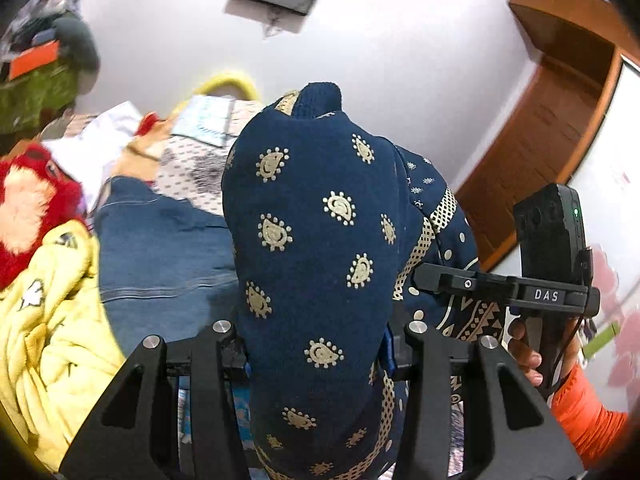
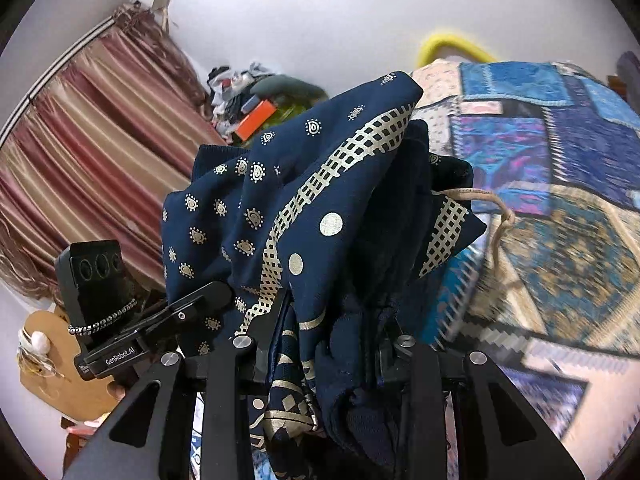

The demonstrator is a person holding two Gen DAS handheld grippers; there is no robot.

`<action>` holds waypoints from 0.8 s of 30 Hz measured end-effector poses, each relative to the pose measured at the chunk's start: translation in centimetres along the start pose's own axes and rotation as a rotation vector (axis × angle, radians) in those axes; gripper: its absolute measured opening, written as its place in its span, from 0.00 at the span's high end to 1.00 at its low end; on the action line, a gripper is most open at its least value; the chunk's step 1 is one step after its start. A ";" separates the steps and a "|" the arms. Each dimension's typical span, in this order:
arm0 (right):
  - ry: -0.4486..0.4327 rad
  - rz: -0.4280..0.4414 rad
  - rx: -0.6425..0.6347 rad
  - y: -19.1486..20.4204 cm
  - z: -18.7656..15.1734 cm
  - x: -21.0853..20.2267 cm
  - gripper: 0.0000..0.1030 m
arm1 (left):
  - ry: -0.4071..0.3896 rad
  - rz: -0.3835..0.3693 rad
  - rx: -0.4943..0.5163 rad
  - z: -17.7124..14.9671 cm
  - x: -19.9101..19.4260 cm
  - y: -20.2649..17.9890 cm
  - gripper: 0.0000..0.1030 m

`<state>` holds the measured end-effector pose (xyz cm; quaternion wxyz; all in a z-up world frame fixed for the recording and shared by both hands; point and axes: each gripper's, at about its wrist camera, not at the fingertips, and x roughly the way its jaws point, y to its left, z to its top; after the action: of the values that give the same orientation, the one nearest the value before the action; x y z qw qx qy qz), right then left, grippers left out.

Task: Fold large clothes

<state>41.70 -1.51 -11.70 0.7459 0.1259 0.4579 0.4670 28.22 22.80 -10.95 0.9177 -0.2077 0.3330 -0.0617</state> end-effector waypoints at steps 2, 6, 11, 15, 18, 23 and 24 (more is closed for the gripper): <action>0.030 0.004 0.011 -0.2 0.9 2.8 0.71 | 0.013 0.008 -0.047 0.3 0.8 2.3 0.57; 0.093 -0.027 0.024 -1.5 2.5 8.7 0.71 | 0.066 0.061 -0.100 1.0 4.2 6.8 0.57; 0.142 -0.078 0.053 -3.9 4.3 15.7 0.71 | 0.147 0.079 -0.232 1.9 9.0 13.0 0.57; 0.190 -0.137 0.053 -5.6 4.9 19.6 0.70 | 0.226 0.072 -0.344 1.2 11.9 16.9 0.52; 0.210 -0.155 0.005 -6.1 5.3 20.4 0.68 | 0.220 0.068 -0.328 1.0 12.3 17.4 0.47; 0.211 -0.235 -0.091 -4.9 4.7 18.8 0.39 | 0.184 0.204 -0.192 0.1 10.5 15.0 0.39; 0.197 -0.282 -0.119 -4.5 4.4 18.4 0.31 | 0.188 0.230 -0.159 -0.2 10.3 14.5 0.32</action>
<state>50.49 12.06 -22.45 0.7616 -0.0300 0.5135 0.3942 35.70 33.23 -23.25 0.8641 -0.2335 0.4430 0.0510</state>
